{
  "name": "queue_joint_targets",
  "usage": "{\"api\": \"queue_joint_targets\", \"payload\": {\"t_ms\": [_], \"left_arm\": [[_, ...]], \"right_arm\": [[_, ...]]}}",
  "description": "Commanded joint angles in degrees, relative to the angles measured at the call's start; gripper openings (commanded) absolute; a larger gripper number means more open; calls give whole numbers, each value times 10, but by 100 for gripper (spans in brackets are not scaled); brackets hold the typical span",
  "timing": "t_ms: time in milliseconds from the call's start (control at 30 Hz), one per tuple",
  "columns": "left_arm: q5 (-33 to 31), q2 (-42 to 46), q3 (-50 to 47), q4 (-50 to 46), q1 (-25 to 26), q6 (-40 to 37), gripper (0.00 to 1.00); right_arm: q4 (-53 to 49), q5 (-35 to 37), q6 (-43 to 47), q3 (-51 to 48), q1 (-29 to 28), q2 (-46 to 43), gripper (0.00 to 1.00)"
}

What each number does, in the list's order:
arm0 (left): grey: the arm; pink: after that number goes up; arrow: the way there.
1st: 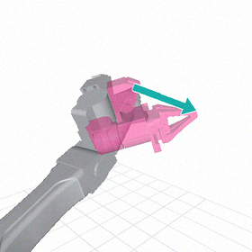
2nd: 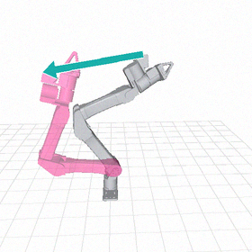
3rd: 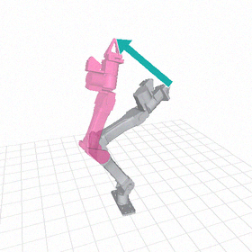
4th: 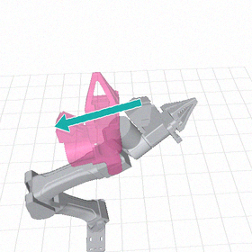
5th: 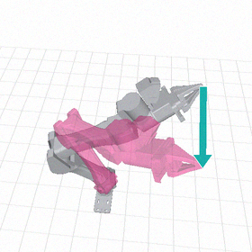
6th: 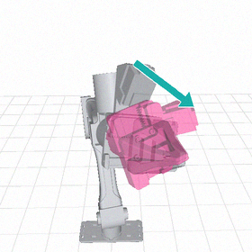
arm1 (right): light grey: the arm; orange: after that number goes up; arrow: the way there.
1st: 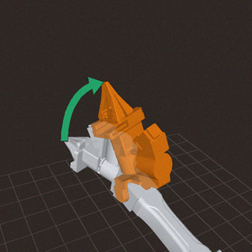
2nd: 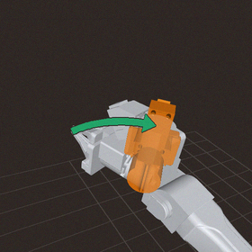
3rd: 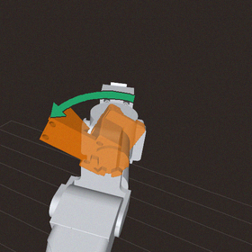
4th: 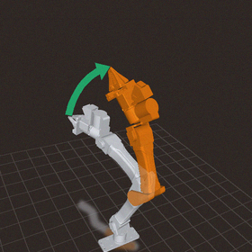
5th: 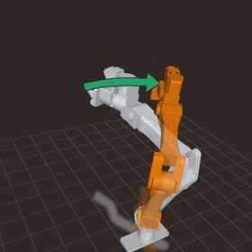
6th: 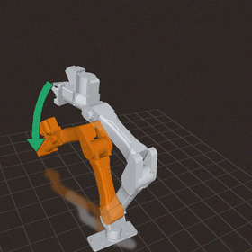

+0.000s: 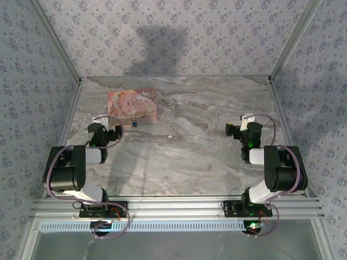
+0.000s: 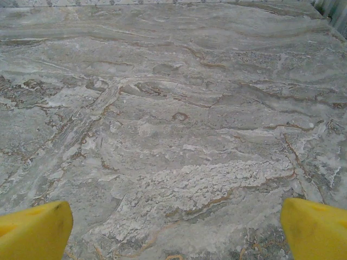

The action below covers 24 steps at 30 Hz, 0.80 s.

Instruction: Unlock a padlock with a key

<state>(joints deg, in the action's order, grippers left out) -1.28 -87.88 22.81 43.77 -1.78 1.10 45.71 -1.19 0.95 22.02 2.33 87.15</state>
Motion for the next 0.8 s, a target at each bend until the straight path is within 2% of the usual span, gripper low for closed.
{"api": "queue_joint_targets", "payload": {"t_ms": [0,767], "left_arm": [[7,1,11,21,0,3,98],[7,1,12,21,0,3,98]], "right_arm": [[13,8,5,2,0,2,100],[13,-6,1,3,8,2,100]]}}
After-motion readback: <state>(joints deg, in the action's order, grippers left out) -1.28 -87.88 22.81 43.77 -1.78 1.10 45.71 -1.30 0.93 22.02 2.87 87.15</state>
